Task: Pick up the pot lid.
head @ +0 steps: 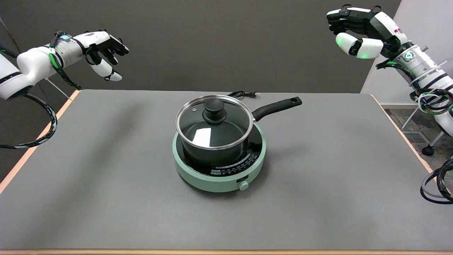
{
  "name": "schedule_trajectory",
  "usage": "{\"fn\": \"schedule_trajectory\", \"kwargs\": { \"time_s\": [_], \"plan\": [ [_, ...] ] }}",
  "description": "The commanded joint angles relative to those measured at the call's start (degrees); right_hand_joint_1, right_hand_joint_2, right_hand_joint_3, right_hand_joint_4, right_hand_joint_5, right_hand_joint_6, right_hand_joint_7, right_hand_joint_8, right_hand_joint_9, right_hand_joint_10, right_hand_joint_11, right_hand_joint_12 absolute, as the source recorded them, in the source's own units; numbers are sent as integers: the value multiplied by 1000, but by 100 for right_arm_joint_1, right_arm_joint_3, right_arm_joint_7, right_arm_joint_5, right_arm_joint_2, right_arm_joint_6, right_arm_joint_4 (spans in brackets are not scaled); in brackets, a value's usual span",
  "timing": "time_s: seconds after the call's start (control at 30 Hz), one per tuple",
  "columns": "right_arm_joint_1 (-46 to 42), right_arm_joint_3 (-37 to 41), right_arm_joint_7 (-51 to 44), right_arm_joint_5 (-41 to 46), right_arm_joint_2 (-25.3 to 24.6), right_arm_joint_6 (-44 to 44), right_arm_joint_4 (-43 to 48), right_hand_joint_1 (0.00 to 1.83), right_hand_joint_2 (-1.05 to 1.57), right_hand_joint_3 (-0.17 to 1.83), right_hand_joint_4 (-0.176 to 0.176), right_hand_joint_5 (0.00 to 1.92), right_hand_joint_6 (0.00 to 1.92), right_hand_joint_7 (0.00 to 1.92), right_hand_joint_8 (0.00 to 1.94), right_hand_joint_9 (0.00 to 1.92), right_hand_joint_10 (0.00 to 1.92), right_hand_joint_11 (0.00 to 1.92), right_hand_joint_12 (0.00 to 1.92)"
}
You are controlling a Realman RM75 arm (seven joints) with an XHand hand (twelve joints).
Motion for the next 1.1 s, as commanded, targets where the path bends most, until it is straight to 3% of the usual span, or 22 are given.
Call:
{"fn": "schedule_trajectory", "kwargs": {
  "time_s": [0.03, 0.43, 0.9, 1.1],
  "plan": [
    [16, 99, 9, 2, 32, -53, 232, 793, 645, 948, 107, 607, 325, 596, 177, 595, 338, 434, 895],
    [143, -478, 9, -6, 345, -47, 1123, 758, 634, 986, 109, 589, 347, 598, 180, 582, 373, 445, 908],
    [1813, -2650, -31, -116, 223, 378, 1359, 805, 594, 991, 91, 525, 237, 556, 172, 571, 336, 418, 865],
    [2250, -3208, -43, -278, 123, 643, 1733, 813, 566, 999, 85, 497, 216, 553, 173, 569, 341, 416, 868]
  ]
}}
